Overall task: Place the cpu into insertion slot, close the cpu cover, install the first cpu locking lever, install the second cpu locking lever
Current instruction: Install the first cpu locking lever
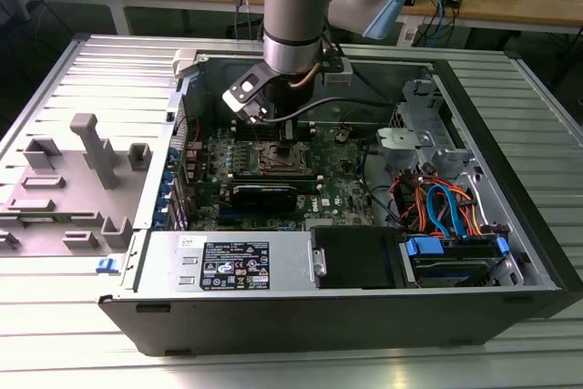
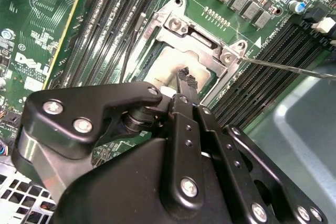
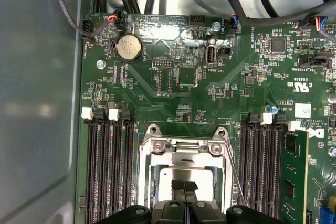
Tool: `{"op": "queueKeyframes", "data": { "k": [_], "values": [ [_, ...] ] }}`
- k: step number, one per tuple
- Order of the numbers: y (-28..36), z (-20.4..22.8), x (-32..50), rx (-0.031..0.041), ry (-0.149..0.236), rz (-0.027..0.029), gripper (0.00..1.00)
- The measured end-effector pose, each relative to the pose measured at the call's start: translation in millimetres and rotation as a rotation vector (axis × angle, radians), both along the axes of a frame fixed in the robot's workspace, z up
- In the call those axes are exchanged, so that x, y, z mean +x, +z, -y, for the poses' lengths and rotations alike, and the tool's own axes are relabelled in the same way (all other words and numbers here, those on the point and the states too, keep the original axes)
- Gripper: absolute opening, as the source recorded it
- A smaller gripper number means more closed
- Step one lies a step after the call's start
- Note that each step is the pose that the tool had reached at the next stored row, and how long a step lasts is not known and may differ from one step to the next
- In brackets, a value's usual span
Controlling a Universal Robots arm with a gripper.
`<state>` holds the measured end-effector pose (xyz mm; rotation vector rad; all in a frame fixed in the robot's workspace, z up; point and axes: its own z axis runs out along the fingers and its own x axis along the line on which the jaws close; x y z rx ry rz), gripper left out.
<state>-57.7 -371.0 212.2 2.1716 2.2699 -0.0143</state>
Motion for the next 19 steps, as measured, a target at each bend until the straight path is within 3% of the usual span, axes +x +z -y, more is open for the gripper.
{"op": "queueKeyframes", "data": {
  "k": [12,16,19],
  "values": [
    [1.1,0.0,1.2,0.0000,0.000,-0.0001,0.11],
    [5.3,0.0,1.2,0.0000,0.000,0.0000,0.11],
    [12.0,0.0,1.2,0.0001,0.000,-0.0001,0.11]
  ]
}}
